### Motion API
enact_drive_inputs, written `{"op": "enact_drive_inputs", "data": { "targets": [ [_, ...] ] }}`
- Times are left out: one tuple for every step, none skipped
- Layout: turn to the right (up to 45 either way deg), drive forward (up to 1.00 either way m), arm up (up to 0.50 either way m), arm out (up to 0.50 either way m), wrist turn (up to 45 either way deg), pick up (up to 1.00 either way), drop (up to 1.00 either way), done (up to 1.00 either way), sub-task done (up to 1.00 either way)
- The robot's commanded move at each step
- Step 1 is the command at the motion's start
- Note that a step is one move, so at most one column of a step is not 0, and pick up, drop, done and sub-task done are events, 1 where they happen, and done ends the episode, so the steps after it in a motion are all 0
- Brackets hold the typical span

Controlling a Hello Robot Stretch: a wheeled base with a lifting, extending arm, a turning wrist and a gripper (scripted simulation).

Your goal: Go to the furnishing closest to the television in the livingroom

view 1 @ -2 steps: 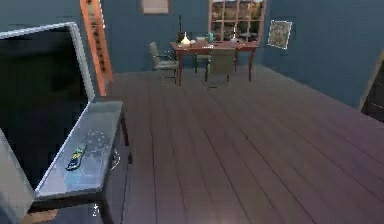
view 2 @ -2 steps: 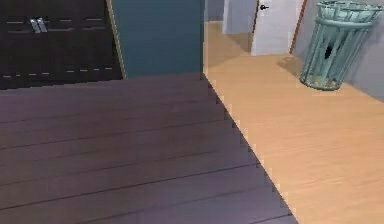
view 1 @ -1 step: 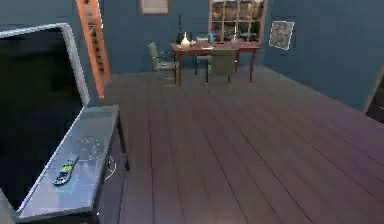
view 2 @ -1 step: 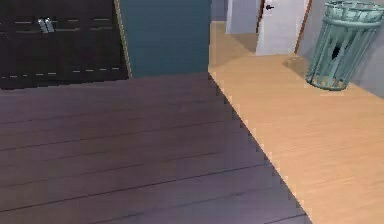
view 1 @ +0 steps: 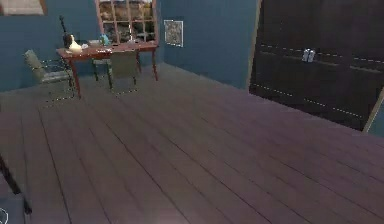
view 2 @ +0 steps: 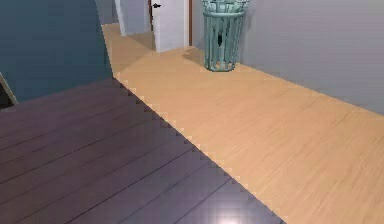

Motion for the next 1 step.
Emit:
{"op": "enact_drive_inputs", "data": {
  "targets": [
    [0.0, 0.55, 0.00, 0.00, 0.0, 0.00, 0.00, 0.00, 0.00]
  ]
}}
